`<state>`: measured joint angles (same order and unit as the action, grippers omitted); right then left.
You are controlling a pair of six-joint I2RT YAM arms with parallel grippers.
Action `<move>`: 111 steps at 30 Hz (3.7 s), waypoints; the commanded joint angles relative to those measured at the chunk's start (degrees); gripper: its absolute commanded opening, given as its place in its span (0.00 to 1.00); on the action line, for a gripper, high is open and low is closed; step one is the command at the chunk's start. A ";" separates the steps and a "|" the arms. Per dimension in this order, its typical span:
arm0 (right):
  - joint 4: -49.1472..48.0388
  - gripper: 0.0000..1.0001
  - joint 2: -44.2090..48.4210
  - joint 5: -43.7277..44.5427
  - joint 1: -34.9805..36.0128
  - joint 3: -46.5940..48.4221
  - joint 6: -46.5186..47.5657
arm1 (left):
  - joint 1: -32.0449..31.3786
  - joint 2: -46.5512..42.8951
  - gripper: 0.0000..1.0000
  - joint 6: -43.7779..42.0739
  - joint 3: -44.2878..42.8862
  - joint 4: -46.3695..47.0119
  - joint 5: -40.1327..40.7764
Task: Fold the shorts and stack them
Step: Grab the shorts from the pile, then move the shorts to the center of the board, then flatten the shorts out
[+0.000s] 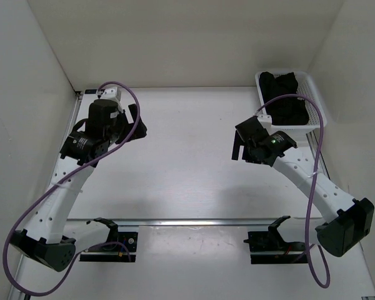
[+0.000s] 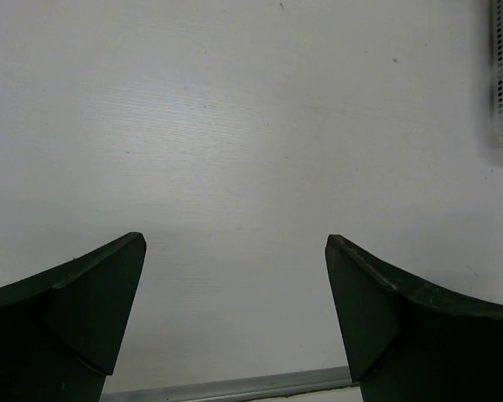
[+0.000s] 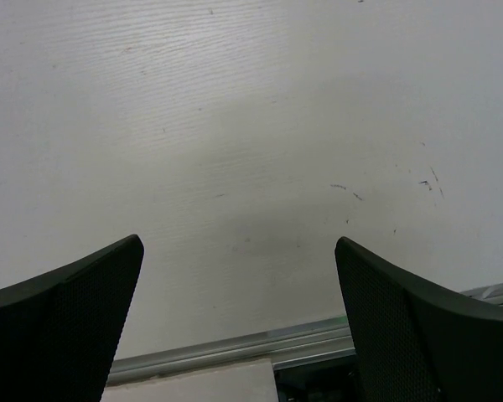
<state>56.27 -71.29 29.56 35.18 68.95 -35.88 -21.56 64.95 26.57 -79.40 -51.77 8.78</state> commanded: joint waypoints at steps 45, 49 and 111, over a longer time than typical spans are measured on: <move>-19.62 0.26 -75.24 -26.92 -45.99 70.98 -0.42 | 0.47 14.59 1.00 -0.46 -7.09 2.11 7.57; -21.55 0.00 -65.51 -25.44 -44.85 66.07 1.68 | 0.47 15.21 1.00 -0.46 -7.62 2.11 6.35; -29.79 0.94 -21.33 -39.91 -19.36 -4.61 -4.19 | -1.90 37.95 1.00 3.76 3.21 5.89 -18.44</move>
<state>32.01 -89.49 -4.14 16.75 65.60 -36.84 -22.61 101.06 30.70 -73.17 -48.51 -5.48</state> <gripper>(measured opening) 0.952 0.998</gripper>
